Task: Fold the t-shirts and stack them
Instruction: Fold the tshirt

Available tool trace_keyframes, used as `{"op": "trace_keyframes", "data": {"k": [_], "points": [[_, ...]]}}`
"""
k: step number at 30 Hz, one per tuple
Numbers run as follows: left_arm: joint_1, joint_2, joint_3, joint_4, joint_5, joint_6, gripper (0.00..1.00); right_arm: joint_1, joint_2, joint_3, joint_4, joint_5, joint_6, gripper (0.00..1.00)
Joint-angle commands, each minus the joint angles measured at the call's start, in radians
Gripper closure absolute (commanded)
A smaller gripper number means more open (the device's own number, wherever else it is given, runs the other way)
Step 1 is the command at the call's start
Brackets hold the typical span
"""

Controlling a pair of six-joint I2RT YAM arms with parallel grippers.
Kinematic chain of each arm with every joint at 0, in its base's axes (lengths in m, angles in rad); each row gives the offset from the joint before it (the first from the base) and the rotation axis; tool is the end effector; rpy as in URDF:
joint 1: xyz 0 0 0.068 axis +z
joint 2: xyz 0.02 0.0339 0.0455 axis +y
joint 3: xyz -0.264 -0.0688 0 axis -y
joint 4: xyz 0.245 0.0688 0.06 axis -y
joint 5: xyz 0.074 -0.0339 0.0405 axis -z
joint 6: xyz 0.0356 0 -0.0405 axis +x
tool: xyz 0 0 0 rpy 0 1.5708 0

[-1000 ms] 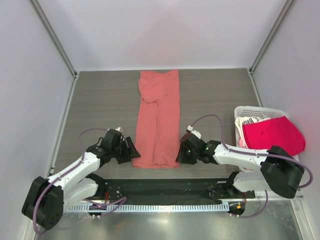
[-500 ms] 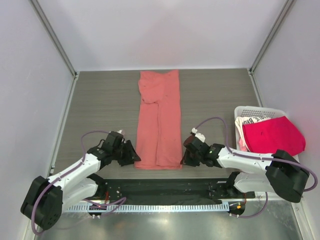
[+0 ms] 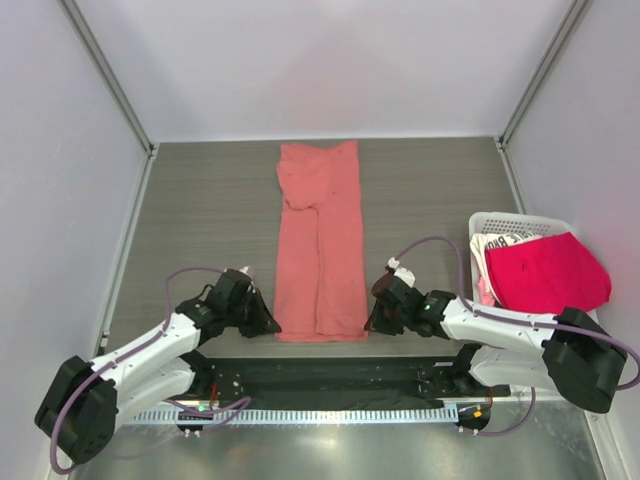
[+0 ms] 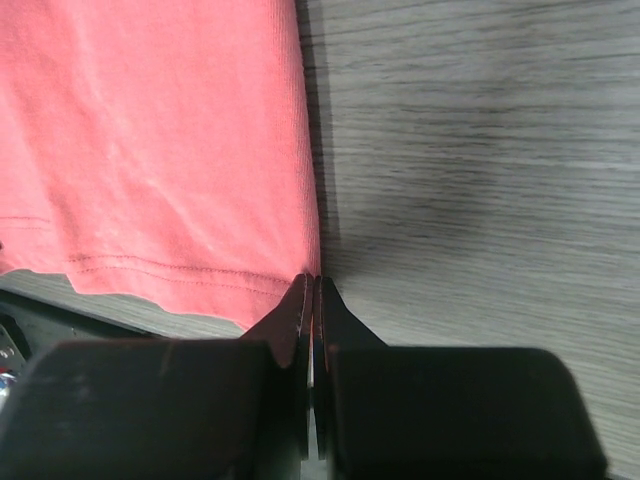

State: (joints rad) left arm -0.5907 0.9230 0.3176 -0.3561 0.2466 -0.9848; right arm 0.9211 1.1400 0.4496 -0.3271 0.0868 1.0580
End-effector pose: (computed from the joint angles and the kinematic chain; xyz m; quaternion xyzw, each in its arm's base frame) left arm 0.1267 -0.0954 0.1449 -0.1492 0.9356 -0.2938 0.1268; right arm 0.1200 0.1529 0.1505 0.0776 0.9580 0.2051 0.1847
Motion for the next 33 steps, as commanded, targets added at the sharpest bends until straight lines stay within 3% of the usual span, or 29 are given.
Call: {"op": "trace_keyframes", "data": {"k": [1,6,12,14,23,33], "points": [[-0.012,-0.036,-0.009,0.008,0.039,-0.035,1.0,0.01,-0.054,0.0,-0.038,0.011,0.007,0.99],[-0.012,-0.059,0.035,-0.017,0.071,-0.052,1.0,0.009,-0.121,0.05,-0.108,0.059,-0.022,0.99],[0.043,0.014,0.251,-0.09,0.094,-0.002,1.0,-0.022,-0.1,0.274,-0.248,0.192,-0.16,0.99],[0.074,0.049,0.36,-0.112,0.042,0.014,1.0,-0.089,-0.08,0.354,-0.254,0.189,-0.208,0.99],[0.167,0.331,0.639,-0.058,-0.07,0.044,1.0,-0.391,0.228,0.702,-0.234,0.056,-0.449,0.99],[0.276,0.655,0.86,0.019,-0.09,0.043,1.0,-0.522,0.585,0.992,-0.202,-0.056,-0.52,0.99]]}}
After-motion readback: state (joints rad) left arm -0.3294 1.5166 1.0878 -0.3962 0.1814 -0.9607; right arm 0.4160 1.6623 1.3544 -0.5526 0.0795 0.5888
